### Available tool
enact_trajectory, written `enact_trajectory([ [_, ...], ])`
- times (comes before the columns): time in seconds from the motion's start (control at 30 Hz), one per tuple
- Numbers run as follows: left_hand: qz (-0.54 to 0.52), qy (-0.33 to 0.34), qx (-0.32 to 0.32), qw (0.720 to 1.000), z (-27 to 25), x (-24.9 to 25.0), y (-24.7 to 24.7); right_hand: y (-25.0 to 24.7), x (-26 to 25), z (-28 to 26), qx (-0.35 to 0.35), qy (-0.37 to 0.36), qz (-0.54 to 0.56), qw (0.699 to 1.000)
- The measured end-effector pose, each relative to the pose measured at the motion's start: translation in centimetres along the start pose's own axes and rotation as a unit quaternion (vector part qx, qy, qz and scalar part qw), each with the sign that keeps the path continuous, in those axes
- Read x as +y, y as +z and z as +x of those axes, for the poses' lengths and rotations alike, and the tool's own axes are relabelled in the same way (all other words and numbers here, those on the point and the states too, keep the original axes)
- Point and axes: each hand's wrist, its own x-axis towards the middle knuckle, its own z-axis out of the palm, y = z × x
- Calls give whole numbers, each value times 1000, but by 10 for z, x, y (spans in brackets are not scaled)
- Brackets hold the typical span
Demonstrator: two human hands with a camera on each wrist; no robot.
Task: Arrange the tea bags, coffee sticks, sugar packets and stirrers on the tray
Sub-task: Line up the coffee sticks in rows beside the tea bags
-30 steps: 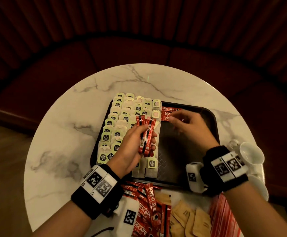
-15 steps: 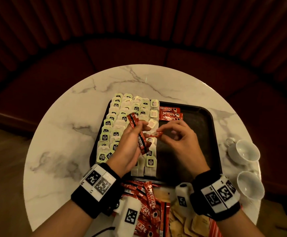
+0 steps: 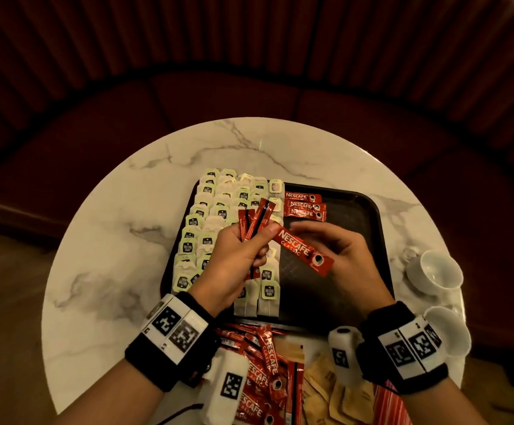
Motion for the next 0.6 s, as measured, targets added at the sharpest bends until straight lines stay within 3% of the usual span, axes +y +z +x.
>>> enact_trajectory([
  [0.17,7,29,76,997,5,-8,-2,-4,-4,-4,18,103,97,990],
  [0.33,-7,14,77,997,6,-14,-1,-16,16,0,80,98,42,991],
  [0.43,-27,-8,86,996,6,-14,-3,-38,32,16,147,139,24,979],
  [0.6,-2,-22,69,997,4,-16,-4,-69,72,49,154,231,-122,953],
])
